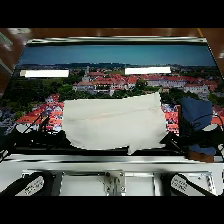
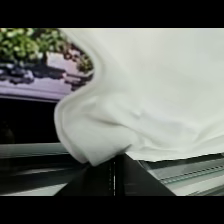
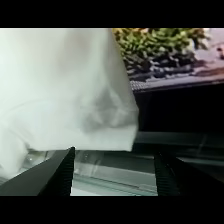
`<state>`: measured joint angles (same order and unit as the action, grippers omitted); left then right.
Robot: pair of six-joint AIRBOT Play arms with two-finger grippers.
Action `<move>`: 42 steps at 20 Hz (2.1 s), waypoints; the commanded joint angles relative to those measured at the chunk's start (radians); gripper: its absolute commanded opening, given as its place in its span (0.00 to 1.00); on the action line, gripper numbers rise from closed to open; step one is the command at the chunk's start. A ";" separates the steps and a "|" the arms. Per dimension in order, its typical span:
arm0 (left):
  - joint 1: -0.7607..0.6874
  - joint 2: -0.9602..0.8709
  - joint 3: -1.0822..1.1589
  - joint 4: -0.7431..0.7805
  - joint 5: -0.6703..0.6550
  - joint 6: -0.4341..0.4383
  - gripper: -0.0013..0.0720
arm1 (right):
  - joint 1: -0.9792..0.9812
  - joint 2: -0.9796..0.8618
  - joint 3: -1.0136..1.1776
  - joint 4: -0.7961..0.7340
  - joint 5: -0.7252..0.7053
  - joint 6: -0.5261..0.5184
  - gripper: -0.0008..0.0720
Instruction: Fold the shirts.
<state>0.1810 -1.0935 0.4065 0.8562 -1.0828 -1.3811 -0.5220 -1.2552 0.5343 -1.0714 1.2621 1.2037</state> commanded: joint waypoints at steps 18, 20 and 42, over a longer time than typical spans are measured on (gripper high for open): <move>0.000 0.045 0.328 -0.012 0.112 0.063 0.08 | 0.158 0.155 0.254 0.403 -0.161 -0.061 0.11; -0.001 0.027 0.363 -0.020 0.170 0.060 0.08 | 0.158 0.136 0.254 0.478 -0.227 -0.066 0.11; 0.109 -0.388 0.657 -0.067 0.000 0.043 0.98 | 0.177 -0.302 0.544 0.209 -0.340 0.043 0.94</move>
<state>0.2459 -1.4765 1.0187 0.7940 -0.9760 -1.3392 -0.2874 -1.5661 1.0714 -0.7116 0.8669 1.1652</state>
